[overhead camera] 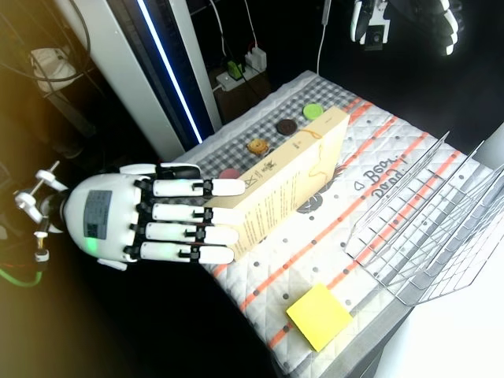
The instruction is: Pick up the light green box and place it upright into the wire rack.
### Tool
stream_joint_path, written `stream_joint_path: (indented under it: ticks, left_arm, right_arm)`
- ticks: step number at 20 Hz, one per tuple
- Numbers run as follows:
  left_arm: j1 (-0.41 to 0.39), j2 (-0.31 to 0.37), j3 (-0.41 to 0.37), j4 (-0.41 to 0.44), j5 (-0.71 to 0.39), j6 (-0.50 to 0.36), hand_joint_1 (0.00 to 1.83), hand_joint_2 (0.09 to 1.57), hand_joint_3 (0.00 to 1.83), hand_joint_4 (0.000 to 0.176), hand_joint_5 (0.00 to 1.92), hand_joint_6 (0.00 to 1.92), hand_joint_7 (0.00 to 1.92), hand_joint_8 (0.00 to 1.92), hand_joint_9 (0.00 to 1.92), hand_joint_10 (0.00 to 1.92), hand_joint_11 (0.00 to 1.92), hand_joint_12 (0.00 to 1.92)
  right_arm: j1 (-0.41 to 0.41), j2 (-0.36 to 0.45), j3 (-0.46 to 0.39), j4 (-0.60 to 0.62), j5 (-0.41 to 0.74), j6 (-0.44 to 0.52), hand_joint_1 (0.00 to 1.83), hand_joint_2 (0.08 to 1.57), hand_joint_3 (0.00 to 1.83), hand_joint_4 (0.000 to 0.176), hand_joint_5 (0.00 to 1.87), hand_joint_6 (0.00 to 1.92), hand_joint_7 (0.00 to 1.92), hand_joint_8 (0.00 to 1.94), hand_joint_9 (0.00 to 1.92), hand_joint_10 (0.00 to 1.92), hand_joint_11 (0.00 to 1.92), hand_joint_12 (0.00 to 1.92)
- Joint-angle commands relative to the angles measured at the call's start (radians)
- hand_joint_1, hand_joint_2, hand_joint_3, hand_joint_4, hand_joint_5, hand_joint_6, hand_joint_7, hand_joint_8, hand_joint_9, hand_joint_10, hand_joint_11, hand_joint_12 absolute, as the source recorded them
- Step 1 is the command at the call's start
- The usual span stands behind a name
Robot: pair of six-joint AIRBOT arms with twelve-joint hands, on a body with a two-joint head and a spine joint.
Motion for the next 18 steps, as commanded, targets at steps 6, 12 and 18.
stream_joint_path:
  ticks: [6,12,18]
  left_arm:
    - [-0.006,0.000,0.000,-0.013,-0.120,-0.008,0.56,0.86,0.01,0.176,0.01,0.00,0.00,0.00,0.00,0.00,0.00,0.00]
    - [-0.009,-0.007,0.006,-0.012,-0.105,-0.008,0.56,0.87,0.01,0.176,0.02,0.00,0.00,0.00,0.00,0.00,0.00,0.00]
    - [-0.010,-0.013,0.009,-0.010,-0.096,-0.008,0.55,0.86,0.00,0.176,0.04,0.01,0.00,0.00,0.00,0.00,0.00,0.00]
  right_arm:
    - [0.004,0.004,0.007,0.038,0.114,0.007,0.75,0.78,0.01,0.135,0.00,0.00,0.00,0.00,0.00,0.00,0.00,0.00]
    - [0.151,-0.040,0.037,-0.057,0.032,0.007,0.79,0.78,0.00,0.175,0.00,0.00,0.00,0.00,0.00,0.00,0.00,0.00]
    - [0.290,-0.074,0.074,-0.204,-0.136,0.026,0.83,0.72,0.00,0.149,0.00,0.00,0.00,0.00,0.00,0.00,0.00,0.00]
